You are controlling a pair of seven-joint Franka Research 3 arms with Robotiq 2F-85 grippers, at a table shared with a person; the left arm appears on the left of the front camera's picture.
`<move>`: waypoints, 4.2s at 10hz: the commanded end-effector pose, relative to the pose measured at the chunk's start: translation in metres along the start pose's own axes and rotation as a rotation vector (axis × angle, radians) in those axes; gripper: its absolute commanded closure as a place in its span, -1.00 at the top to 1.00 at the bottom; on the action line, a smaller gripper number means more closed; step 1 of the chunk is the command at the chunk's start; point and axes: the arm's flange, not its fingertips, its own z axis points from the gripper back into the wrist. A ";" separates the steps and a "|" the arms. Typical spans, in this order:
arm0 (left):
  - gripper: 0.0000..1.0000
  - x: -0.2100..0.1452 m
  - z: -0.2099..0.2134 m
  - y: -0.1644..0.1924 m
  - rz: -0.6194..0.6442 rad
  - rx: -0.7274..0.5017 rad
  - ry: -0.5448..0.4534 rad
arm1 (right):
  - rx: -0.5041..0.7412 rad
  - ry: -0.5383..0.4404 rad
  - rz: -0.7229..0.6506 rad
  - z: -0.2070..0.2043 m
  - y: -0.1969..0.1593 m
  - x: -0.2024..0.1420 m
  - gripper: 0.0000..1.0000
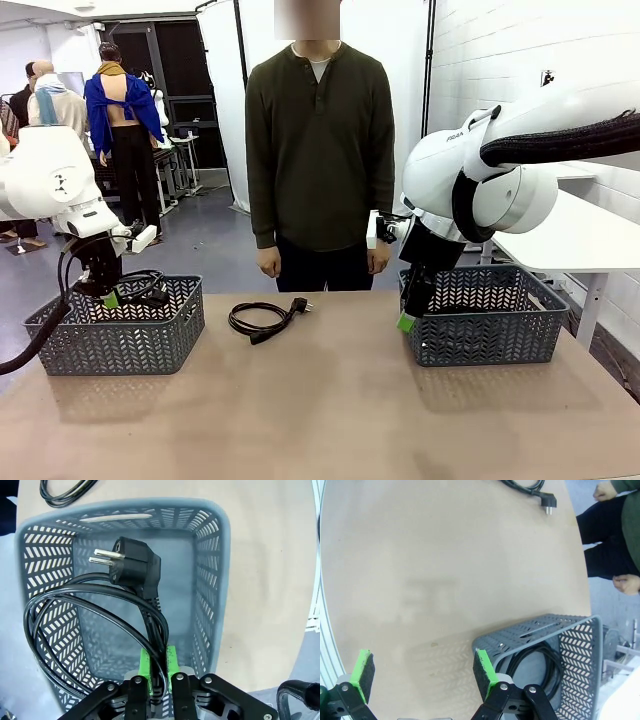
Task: Organize the cables according to human instructions.
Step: Pick up a bundle of cables and place it in the basket indicated by the human.
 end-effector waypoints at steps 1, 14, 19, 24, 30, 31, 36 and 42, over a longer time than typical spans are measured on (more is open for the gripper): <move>-1.00 -0.002 0.000 0.007 -0.006 0.014 -0.022 | -0.006 0.008 0.001 0.000 -0.001 0.000 1.00; 1.00 0.002 0.055 -0.009 0.037 -0.008 -0.125 | -0.006 0.008 0.001 0.000 -0.001 0.000 1.00; 1.00 0.005 0.034 0.000 0.001 0.016 -0.017 | -0.006 0.008 0.001 0.000 -0.001 0.000 1.00; 1.00 0.016 0.036 -0.002 0.038 0.011 -0.074 | -0.006 0.008 0.001 0.000 -0.001 0.000 1.00; 1.00 0.085 0.047 -0.056 0.188 0.030 -0.225 | -0.006 0.008 0.001 0.000 -0.001 0.000 1.00; 1.00 0.096 0.047 -0.067 0.205 0.032 -0.252 | -0.006 0.008 0.001 0.000 -0.001 0.000 1.00; 1.00 0.135 0.018 -0.107 0.289 0.013 -0.327 | -0.006 0.008 0.001 0.000 -0.001 0.000 1.00; 1.00 0.136 0.016 -0.105 0.264 0.001 -0.305 | -0.006 0.008 0.001 0.000 -0.001 0.000 1.00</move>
